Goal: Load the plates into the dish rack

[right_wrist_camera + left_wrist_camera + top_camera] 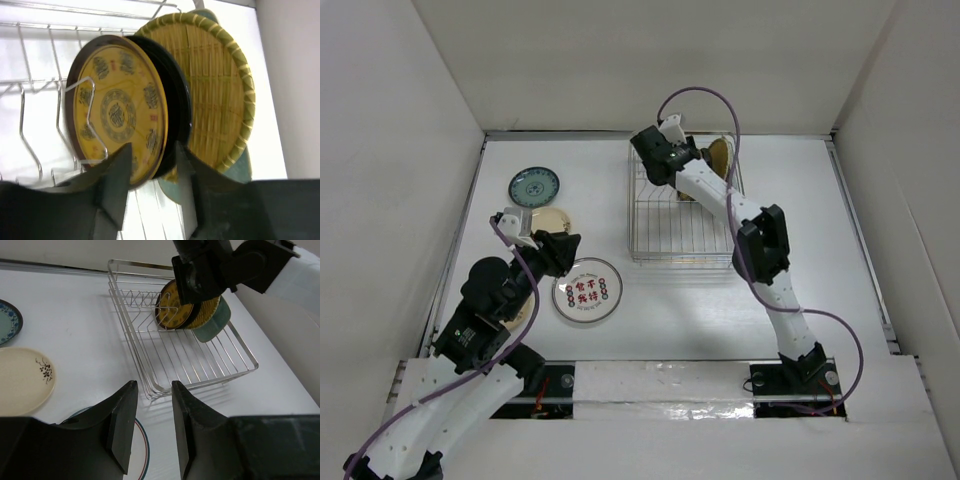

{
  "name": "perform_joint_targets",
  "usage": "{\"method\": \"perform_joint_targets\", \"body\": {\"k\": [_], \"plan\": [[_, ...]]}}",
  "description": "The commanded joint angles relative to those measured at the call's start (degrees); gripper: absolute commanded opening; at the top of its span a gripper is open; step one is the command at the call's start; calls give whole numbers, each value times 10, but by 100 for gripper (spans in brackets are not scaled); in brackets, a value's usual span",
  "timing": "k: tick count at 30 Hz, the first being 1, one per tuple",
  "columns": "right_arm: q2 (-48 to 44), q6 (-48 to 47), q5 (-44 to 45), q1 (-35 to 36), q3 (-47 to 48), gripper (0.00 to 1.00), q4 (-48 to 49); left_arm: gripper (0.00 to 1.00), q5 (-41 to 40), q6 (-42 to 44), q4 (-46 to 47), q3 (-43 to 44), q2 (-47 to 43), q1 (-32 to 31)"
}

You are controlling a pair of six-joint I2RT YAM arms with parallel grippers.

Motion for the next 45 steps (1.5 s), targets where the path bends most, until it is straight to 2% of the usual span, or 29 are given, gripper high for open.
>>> {"method": "perform_joint_targets", "body": {"k": [1,3,5,7,8,9,10,11,12,13,14,15,16,17,19,20,21,24,25,28,32,35,38,39,41,43,44,45], "plan": [[-128,8,-41,16,-51,51,56,31,-4,3,23,5,1,1],[-188,13,-85,27,-102,53,115,31,-10,2,23,5,2,1],[-293,5,-107,47,-217,53,208,32,-15,2,21,5,4,1],[-363,6,-157,88,-306,39,271,32,-21,2,19,5,7,1],[-425,19,-197,122,-397,8,325,32,-25,1,18,6,8,1],[-454,33,-212,142,-443,0,349,32,-26,0,18,6,8,1],[-481,57,-224,166,-492,0,373,32,-30,1,17,6,8,1],[-537,90,-233,194,-608,0,464,32,-32,0,17,5,8,1],[-560,109,-257,220,-666,0,518,32,-33,0,18,5,9,1],[-577,140,-258,267,-712,0,561,29,-36,0,18,5,9,1],[-585,215,-255,287,-750,0,600,27,-37,0,18,4,11,1],[-586,253,-239,302,-800,0,609,25,-39,-1,17,4,14,1],[-581,294,-230,331,-818,0,613,18,-39,-1,18,4,16,1],[-572,360,-224,344,-833,0,624,13,-39,-2,17,4,18,1],[-531,414,-216,367,-850,12,629,0,-40,-5,14,5,23,1],[-514,464,-217,385,-849,20,627,0,-41,-5,14,5,24,1],[-496,487,-218,393,-847,37,628,0,-42,-5,13,5,25,1],[-429,552,-237,407,-844,55,666,0,-46,-6,9,6,24,1],[-400,564,-242,407,-845,55,678,5,-48,-8,9,6,23,1],[-357,600,-260,393,-837,56,697,11,-45,-7,11,4,19,1],[-294,642,-283,375,-826,52,711,12,-34,-5,14,3,12,1],[-275,662,-289,360,-828,39,720,12,-28,-5,16,2,5,1],[-257,666,-284,355,-820,32,718,12,-21,-4,18,1,1,1],[-250,666,-284,355,-813,24,716,12,-20,-3,20,1,0,1],[-244,666,-284,355,-807,22,706,12,-18,-3,21,1,-1,1],[-240,665,-285,355,-807,5,701,12,-11,-1,23,1,-3,1],[-242,666,-286,355,-808,0,696,12,-9,0,23,1,-4,1],[-246,667,-284,360,-812,0,693,12,-8,0,24,1,-5,1]]}}
